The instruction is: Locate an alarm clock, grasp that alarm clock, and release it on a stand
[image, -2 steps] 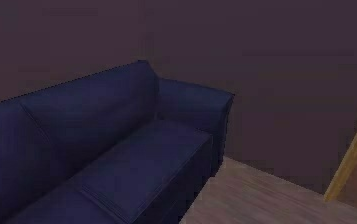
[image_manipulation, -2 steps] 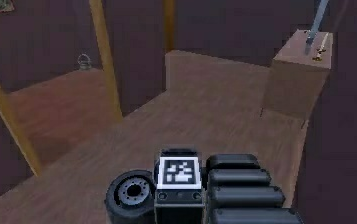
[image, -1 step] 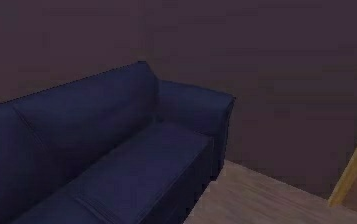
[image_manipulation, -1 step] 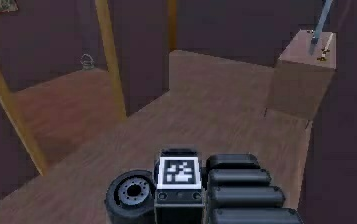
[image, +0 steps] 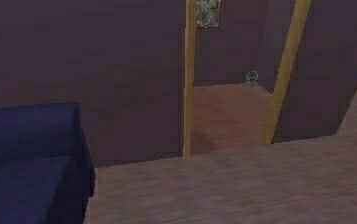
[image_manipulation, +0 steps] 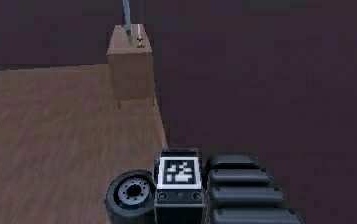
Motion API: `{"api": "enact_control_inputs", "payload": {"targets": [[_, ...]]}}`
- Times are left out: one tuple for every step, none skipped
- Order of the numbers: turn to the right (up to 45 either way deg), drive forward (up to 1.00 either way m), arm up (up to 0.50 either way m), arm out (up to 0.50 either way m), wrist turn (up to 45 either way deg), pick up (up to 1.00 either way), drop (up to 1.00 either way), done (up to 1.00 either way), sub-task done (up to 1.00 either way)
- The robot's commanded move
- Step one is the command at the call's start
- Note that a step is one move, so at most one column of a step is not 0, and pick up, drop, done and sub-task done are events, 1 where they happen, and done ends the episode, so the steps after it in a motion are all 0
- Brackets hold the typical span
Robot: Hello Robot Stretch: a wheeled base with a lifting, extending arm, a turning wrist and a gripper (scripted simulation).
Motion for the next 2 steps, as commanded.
{"api": "enact_control_inputs", "payload": {"targets": [[45.0, 0.00, 0.00, 0.00, 0.0, 0.00, 0.00, 0.00, 0.00], [12.0, 0.00, 0.00, 0.00, 0.0, 0.00, 0.00, 0.00, 0.00]]}}
